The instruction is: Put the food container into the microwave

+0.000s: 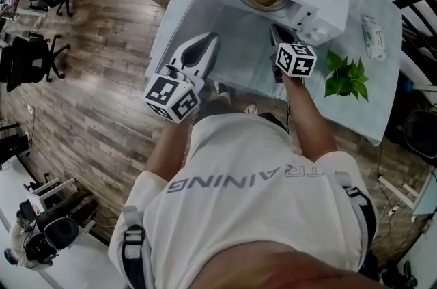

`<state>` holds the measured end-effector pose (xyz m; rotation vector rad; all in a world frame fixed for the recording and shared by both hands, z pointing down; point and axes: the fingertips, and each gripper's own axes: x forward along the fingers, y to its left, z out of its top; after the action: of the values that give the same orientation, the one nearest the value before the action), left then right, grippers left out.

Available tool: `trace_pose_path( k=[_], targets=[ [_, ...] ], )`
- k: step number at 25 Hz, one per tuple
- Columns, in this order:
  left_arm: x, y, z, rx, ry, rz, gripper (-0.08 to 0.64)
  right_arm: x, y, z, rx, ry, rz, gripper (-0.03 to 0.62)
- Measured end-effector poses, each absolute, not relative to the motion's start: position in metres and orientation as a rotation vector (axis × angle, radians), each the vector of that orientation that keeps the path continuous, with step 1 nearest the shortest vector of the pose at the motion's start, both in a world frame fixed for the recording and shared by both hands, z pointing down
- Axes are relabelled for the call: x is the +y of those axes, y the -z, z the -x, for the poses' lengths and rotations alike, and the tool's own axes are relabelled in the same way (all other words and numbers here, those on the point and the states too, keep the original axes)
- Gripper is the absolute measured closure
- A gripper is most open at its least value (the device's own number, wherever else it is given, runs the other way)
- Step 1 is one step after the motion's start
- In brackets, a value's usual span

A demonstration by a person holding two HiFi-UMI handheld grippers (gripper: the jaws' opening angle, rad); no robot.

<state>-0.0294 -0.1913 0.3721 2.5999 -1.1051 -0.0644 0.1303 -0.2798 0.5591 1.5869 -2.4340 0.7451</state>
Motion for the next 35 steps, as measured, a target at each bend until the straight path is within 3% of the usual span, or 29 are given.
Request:
trace_pose_path(
  k=[23,35],
  targets=[
    [-0.260,-0.389,0.030,-1.141,0.095,-2.682,0.517,-0.261,-0.396,-0.132,-2.696,-0.207,-1.635,0.569],
    [-0.265,-0.388,0.027,-1.130,0.099,-2.689,0.517,-0.263,-0.387,-0.129,-2.709,-0.141,-1.599,0.569]
  ],
)
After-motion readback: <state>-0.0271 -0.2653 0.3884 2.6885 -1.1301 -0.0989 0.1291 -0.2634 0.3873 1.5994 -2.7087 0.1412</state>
